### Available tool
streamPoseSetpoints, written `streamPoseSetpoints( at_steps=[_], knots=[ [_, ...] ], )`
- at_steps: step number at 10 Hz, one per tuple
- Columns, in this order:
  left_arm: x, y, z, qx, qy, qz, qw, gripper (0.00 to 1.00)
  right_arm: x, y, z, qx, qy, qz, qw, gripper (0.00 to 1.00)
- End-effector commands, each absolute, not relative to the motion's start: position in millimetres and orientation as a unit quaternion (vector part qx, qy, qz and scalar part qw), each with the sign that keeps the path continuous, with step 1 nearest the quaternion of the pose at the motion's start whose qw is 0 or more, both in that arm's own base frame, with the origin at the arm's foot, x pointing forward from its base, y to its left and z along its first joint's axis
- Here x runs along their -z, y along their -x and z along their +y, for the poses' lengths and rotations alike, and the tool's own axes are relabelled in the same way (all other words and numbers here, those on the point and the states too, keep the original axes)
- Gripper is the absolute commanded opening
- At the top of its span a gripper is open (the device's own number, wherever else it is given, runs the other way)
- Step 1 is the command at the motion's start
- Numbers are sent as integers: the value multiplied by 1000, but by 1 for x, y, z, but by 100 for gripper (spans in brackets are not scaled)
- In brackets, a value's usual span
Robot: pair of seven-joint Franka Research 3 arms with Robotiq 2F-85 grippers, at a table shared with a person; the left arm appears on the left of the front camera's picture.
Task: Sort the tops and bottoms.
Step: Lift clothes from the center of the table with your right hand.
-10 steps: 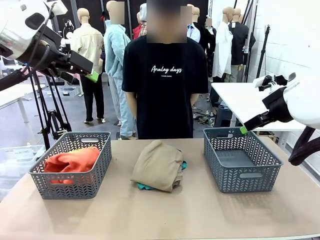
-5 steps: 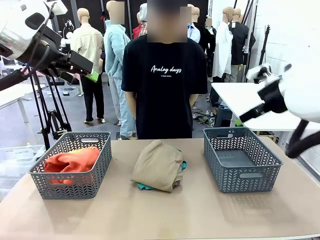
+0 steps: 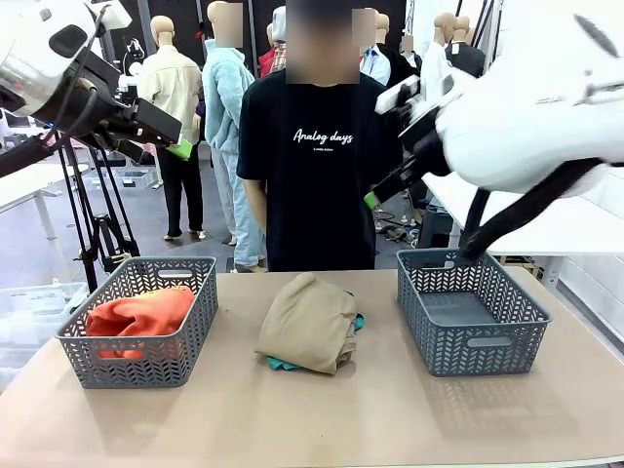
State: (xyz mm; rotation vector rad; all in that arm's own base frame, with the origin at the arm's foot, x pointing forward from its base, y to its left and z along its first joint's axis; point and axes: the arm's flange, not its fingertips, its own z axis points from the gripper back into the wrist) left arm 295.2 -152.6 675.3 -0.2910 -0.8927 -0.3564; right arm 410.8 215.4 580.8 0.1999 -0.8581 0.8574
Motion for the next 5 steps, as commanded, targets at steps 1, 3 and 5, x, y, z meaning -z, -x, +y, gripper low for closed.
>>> streamPoseSetpoints(
  at_steps=[1, 3, 5],
  knots=[
    [-675, -295, -151, 176, 149, -427, 874, 100, -549, -440, 230, -434, -97, -356, 822, 100],
    [-675, -295, -151, 176, 149, -427, 874, 100, -529, -438, 251, -458, -86, -323, 824, 100],
    [-675, -295, -151, 176, 149, -427, 874, 100, -536, -429, 242, -427, -93, -356, 826, 100]
  ],
)
